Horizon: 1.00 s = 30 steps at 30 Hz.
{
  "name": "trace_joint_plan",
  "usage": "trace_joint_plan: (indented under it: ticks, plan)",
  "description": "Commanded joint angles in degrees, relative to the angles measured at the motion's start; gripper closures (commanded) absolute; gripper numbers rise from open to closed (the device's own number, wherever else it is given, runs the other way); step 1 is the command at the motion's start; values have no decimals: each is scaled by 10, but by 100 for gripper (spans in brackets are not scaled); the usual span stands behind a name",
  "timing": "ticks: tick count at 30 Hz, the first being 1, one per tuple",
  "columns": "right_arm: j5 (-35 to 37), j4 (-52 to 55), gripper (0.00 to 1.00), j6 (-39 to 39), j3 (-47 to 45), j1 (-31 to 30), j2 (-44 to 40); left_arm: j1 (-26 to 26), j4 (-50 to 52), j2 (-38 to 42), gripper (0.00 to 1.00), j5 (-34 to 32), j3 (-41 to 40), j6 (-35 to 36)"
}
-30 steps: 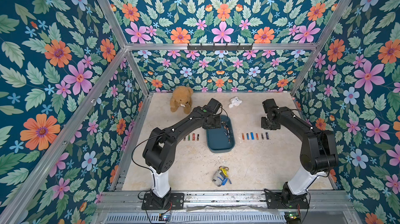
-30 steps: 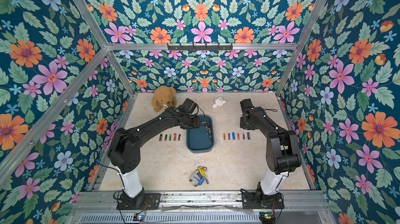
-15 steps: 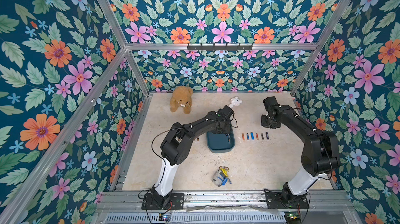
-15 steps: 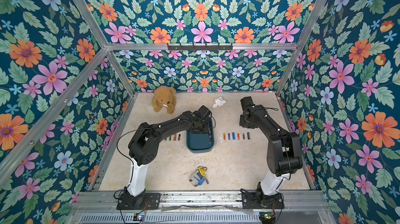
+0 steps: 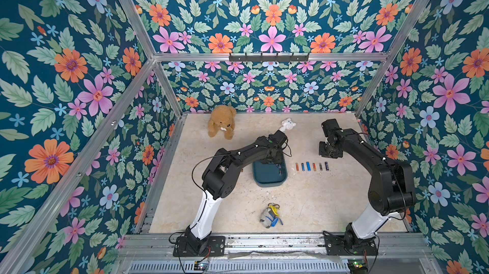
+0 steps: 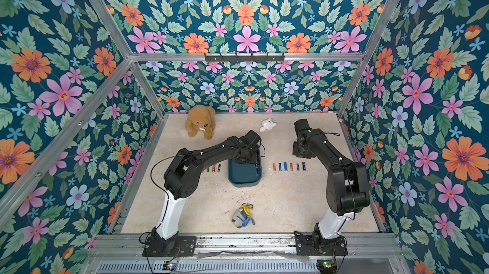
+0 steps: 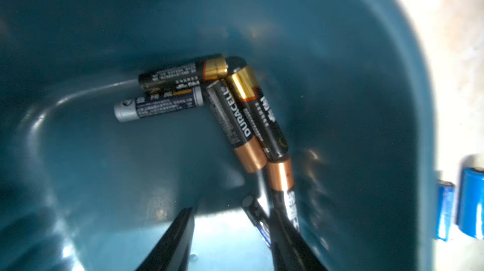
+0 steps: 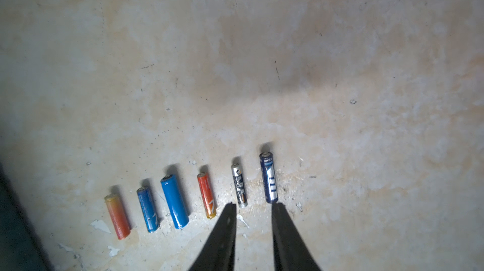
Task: Take the batteries out of the storage box
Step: Pick up the battery from the storage box.
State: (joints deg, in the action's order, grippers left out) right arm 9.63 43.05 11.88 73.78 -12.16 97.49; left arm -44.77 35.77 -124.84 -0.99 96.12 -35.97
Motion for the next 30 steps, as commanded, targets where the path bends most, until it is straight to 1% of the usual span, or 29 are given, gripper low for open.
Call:
trace_joint_plan:
  ticks: [1,10,20,25,30]
  plan:
    - [0,3,71,-5,-2,0,-3,-1,14,-4,48,-8,6,6]
    - [0,3,71,-6,-3,0,-3,-7,23,-20,48,-7,17,12]
    - [-1,-3,72,-6,-5,0,-7,-17,44,-17,53,-16,17,15]
    - [2,-1,72,-6,-3,-1,-8,-22,46,-12,50,-14,22,13]
    - [1,3,72,-6,0,0,-8,-25,50,-8,50,-15,23,12]
